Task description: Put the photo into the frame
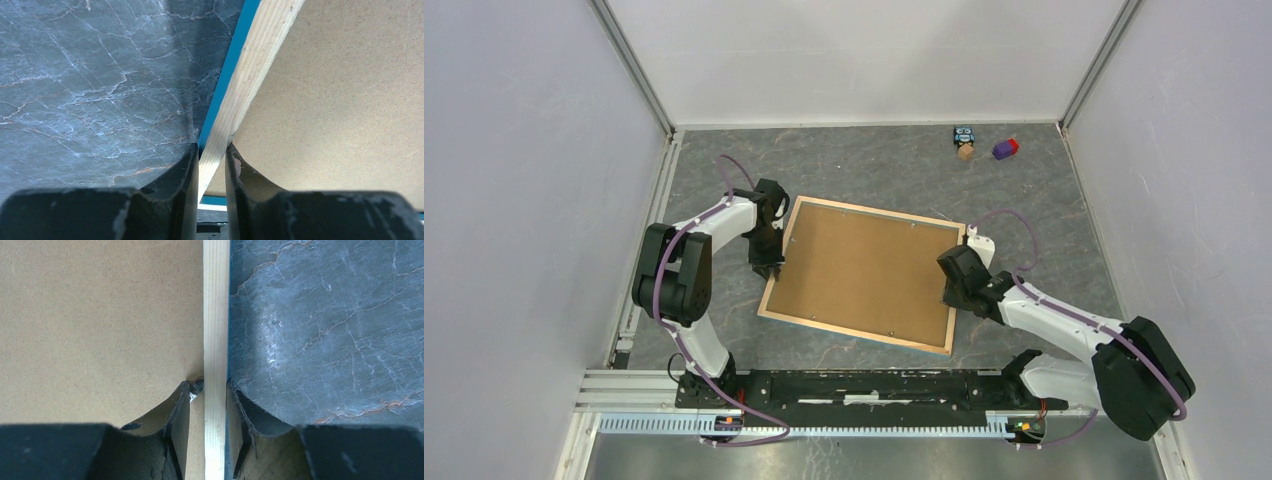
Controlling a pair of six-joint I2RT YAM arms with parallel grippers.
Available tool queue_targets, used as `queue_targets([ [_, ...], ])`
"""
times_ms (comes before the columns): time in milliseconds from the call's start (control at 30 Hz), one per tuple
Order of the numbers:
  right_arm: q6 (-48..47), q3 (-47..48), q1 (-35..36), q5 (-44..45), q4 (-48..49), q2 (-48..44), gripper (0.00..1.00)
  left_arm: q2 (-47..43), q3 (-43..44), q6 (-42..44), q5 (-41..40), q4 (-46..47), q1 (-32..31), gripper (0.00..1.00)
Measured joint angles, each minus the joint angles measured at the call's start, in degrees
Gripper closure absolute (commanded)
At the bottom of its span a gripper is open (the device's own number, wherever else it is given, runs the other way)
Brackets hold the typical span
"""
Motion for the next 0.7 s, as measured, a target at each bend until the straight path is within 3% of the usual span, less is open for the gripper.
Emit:
queue_targets([
  [200,0.5,-0.4,-0.2,-0.1,0.2,-0.7,1.0,0.0,0.0,0.0,0.0,0.0,0.0,0.98],
  [333,1.0,-0.6,-0.4,0.0,0.3,-1.1,0.73,0.0,0.0,0.0,0.0,0.0,0.0,0.98],
  [467,1.6,0.0,-0.4,0.0,-0.4,-0.3,0.6,0.0,0.0,0.0,0.0,0.0,-0.1,0.98],
  [600,2.6,-0.1,-0.4,-0.4,0.3,-0.2,0.61,0.0,0.0,0.0,0.0,0.0,-0.2,0.98],
  [700,3.1,-0.7,-0.5,-0.3,0.7,-0.5,0.77,0.0,0.0,0.0,0.0,0.0,-0.2,0.98],
])
